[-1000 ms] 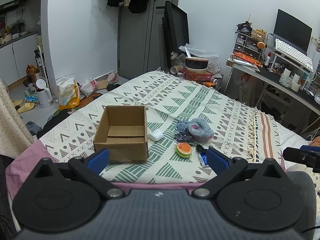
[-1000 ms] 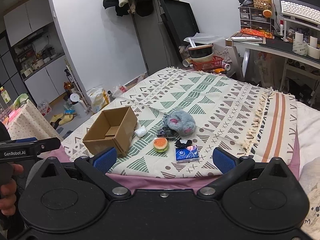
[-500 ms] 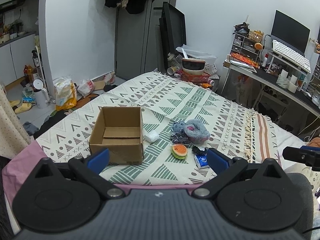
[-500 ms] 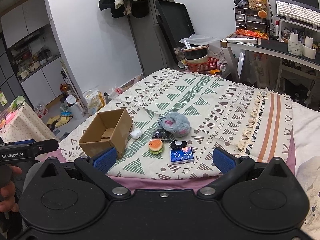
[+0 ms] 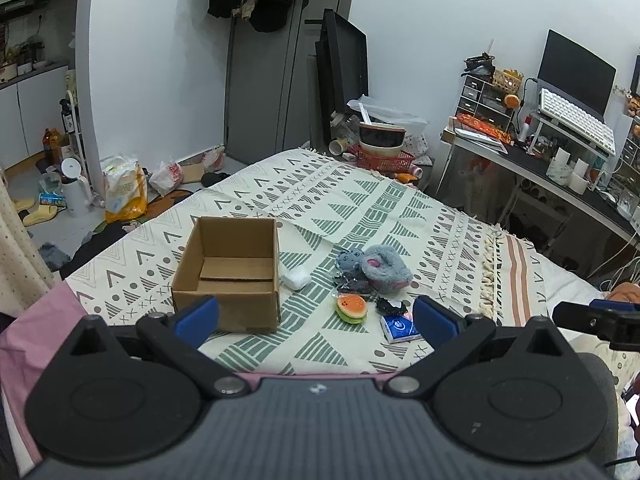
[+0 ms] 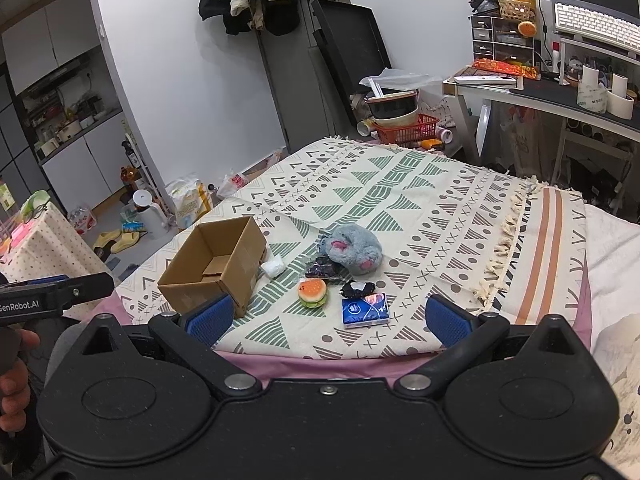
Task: Organize soft objects
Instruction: 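Move both tools toward the plush toys and tissue pack on the bed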
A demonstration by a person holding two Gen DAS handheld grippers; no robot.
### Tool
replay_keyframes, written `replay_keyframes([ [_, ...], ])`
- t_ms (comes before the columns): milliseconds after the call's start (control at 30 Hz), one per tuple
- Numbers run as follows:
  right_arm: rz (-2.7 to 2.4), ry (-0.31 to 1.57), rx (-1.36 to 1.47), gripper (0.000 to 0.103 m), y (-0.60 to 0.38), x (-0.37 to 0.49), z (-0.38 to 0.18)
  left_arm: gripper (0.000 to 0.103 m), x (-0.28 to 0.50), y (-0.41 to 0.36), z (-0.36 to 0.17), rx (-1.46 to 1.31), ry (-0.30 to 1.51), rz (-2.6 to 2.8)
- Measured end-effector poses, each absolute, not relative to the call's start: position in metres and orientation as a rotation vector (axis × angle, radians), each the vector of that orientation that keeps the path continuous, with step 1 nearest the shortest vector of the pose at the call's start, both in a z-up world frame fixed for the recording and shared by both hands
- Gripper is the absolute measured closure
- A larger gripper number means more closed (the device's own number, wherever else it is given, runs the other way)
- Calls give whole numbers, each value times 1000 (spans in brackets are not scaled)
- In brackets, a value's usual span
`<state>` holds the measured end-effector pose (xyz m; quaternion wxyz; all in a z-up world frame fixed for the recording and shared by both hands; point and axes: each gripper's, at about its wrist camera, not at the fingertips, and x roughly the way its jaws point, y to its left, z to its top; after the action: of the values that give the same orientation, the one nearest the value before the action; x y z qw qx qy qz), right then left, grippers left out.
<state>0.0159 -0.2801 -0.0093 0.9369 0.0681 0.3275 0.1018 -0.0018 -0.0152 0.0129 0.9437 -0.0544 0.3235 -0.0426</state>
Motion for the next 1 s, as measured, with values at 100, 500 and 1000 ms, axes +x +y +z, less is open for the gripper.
replay_keyframes([
  [100, 210, 671, 138, 0, -279, 16, -10, 1, -2, -15, 13, -112, 659, -88],
  [500, 223, 678, 141, 0, -279, 23, -15, 1, 1, -14, 7, -110, 667, -78],
  [1000, 247, 698, 148, 0, -280, 51, -31, 1, 31, -14, -6, -110, 689, -63],
])
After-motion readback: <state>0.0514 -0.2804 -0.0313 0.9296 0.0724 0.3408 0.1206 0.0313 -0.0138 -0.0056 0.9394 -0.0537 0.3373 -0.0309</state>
